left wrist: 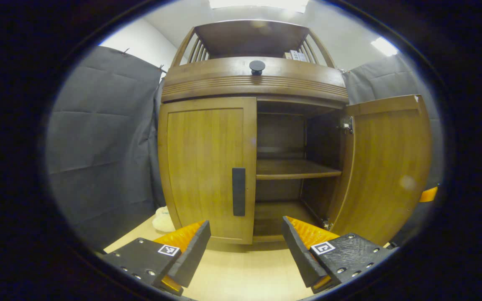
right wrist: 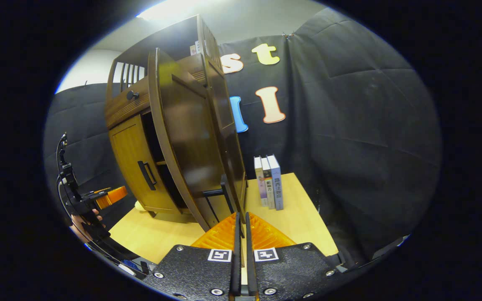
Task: Open the right door of the double-door shoe cabinet with the right hand, and open the left door with the left hand.
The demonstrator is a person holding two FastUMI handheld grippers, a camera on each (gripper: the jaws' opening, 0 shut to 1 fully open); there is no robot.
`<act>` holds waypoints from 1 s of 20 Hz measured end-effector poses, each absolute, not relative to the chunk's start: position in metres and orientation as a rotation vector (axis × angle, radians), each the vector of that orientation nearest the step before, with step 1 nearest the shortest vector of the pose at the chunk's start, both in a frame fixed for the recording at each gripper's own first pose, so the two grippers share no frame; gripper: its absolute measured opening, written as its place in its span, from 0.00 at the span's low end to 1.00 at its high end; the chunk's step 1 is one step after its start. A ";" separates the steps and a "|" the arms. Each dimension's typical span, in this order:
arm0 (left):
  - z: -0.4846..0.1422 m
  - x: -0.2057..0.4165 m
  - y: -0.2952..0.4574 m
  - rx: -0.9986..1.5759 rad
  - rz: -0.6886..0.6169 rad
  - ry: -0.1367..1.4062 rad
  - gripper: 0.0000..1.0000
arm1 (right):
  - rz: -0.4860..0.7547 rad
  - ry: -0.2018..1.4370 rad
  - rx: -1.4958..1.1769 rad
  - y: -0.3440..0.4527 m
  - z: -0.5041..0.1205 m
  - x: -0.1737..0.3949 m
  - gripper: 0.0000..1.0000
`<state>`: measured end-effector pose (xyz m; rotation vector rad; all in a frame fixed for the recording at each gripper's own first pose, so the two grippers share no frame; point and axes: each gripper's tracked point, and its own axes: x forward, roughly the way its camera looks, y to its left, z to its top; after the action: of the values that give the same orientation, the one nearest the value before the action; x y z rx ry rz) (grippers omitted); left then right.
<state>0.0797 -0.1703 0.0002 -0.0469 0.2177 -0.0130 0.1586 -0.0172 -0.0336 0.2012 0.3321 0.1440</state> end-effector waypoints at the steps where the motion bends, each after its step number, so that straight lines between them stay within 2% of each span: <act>1: 0.002 0.089 -0.166 -0.046 -0.017 0.209 1.00 | 0.111 0.324 0.198 -0.022 -0.031 0.154 0.04; 4: 0.006 0.118 -0.154 -0.046 -0.026 0.193 1.00 | 0.032 0.303 0.188 -0.028 -0.023 0.138 0.04; 5: 0.007 0.127 -0.151 -0.046 -0.030 0.189 1.00 | 0.012 0.302 0.181 -0.029 -0.022 0.135 0.00; 6: 0.007 0.138 -0.149 -0.047 -0.034 0.184 1.00 | -0.002 0.304 0.175 -0.028 -0.022 0.131 0.04; 11: -0.007 0.183 -0.147 -0.054 -0.070 0.192 0.92 | -0.098 0.300 0.152 -0.021 -0.023 0.117 0.86; 12: -0.009 0.190 -0.146 -0.054 -0.078 0.194 0.89 | -0.114 0.295 0.150 -0.019 -0.021 0.113 0.87; 13: -0.010 0.195 -0.146 -0.050 -0.086 0.196 1.00 | -0.125 0.294 0.151 -0.016 -0.020 0.111 0.93; 15: -0.019 0.206 -0.146 -0.042 -0.102 0.199 1.00 | -0.147 0.292 0.160 -0.011 -0.021 0.106 0.92; 16: -0.023 0.213 -0.147 -0.040 -0.110 0.201 0.97 | -0.157 0.294 0.166 -0.009 -0.021 0.105 0.92; 20: -0.036 0.237 -0.158 -0.049 -0.147 0.219 1.00 | -0.192 0.308 0.187 -0.001 -0.023 0.103 0.94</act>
<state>0.2374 -0.1579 -0.0355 -0.0490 0.2188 -0.1471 0.1031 -0.0007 -0.0230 0.1874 0.3082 -0.1916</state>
